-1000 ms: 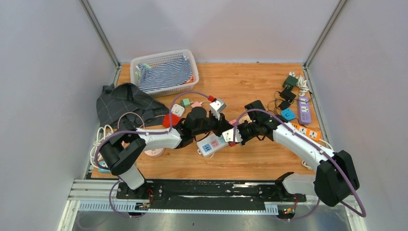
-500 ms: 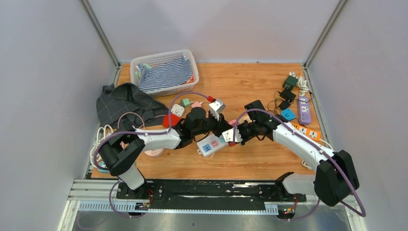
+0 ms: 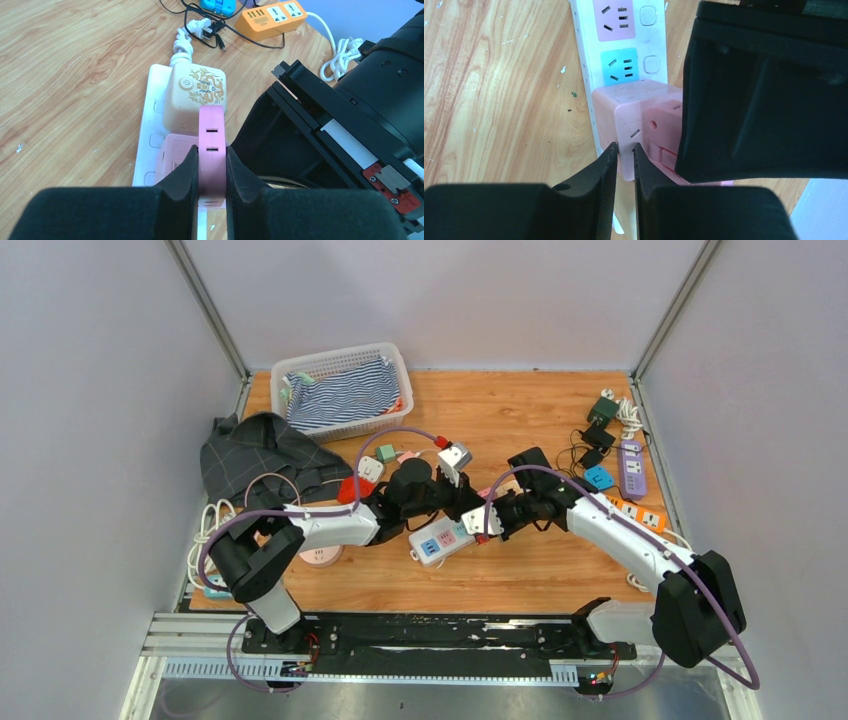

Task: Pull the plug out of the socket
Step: Remove the plug from the socket.

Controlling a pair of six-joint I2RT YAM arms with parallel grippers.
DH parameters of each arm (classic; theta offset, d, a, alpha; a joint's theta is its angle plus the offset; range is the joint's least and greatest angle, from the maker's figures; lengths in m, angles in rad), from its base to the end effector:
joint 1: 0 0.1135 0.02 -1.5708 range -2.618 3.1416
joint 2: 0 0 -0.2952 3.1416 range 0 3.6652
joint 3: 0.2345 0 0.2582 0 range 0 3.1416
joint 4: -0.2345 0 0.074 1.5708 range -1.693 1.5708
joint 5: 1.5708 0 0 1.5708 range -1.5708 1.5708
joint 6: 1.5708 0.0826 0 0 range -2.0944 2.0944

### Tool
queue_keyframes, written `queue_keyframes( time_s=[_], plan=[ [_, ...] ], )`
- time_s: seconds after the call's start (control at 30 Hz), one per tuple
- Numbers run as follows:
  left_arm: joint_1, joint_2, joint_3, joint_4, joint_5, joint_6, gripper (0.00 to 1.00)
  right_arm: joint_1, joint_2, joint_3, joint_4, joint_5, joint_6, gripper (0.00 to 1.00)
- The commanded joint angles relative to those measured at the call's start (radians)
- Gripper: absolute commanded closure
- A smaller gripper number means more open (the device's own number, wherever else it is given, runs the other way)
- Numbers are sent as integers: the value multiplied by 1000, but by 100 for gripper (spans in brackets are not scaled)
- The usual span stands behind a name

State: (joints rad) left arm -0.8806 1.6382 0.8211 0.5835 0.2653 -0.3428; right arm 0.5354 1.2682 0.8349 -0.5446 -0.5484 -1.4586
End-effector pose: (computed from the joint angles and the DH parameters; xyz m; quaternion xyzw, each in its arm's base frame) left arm 0.2412 -0.3261 0.2304 0.2857 0.7281 -0.4378 0.4434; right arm 0.2067 0.1727 0.2245 -0.8161 0.4333 0.1066 0.3671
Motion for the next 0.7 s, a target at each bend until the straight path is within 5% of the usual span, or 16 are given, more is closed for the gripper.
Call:
queue_keyframes(
  time_s=[0.0,0.37,0.67],
  plan=[
    [-37,29,30,16,115,-37,100,27,92,-66,-139,51,23,83],
    [-37,-73,-90,17,44,-19,100,31,103,-62,-147,56,23,83],
    [-37,0,24,26,113,-41,100,35,105,-60,-149,60,24,83]
  ],
)
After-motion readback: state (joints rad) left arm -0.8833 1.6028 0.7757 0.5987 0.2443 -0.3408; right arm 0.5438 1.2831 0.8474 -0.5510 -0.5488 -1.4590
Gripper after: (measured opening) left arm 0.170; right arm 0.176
